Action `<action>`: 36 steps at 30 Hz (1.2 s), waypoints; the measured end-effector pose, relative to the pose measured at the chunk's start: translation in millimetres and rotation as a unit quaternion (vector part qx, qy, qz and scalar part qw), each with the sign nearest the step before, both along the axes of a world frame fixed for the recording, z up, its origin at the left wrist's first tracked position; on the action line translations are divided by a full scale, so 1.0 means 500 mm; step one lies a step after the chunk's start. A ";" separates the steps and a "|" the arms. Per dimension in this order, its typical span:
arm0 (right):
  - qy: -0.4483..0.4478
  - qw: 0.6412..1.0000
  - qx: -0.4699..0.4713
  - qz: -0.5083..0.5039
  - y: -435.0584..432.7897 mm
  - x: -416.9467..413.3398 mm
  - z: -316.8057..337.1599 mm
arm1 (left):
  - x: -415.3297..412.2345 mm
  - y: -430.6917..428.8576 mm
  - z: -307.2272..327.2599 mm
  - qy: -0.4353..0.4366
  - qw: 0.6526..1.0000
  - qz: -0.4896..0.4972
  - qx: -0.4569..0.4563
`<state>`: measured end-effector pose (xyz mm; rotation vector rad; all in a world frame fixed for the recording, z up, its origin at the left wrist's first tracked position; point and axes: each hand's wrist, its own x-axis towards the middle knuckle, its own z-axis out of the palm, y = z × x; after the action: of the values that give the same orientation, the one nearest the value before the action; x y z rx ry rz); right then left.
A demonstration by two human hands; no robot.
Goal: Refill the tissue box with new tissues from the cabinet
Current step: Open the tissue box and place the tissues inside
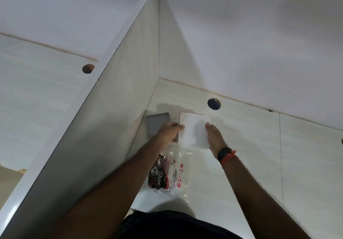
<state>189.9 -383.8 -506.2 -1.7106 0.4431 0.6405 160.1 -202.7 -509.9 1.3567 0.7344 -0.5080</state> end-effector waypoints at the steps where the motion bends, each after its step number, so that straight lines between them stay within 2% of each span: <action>1: -0.016 0.999 -0.037 -0.002 0.014 0.011 -0.004 | 0.016 -0.005 0.002 0.000 1.000 -0.005 0.016; 7: -0.048 0.989 -0.132 -0.038 0.056 0.069 -0.041 | 0.086 -0.026 -0.011 -0.013 0.996 -0.035 0.076; 18: -0.035 0.993 -0.110 -0.021 0.027 0.094 -0.083 | 0.097 0.020 -0.077 -0.004 0.988 0.000 0.152; 24: -0.062 0.986 -0.157 -0.008 0.019 0.102 -0.089 | 0.094 0.013 -0.112 0.006 0.981 0.019 0.192; 29: -0.072 0.976 -0.208 -0.005 0.020 0.106 -0.074 | 0.091 0.005 -0.091 -0.002 0.974 0.030 0.225; 36: -0.075 0.975 -0.210 0.000 0.007 0.103 -0.087 | 0.087 0.001 -0.088 -0.017 0.962 0.021 0.272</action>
<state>241.5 -380.2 -549.5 -2.1433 0.4945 0.4306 203.5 -202.4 -553.7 1.8487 0.9126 -0.2528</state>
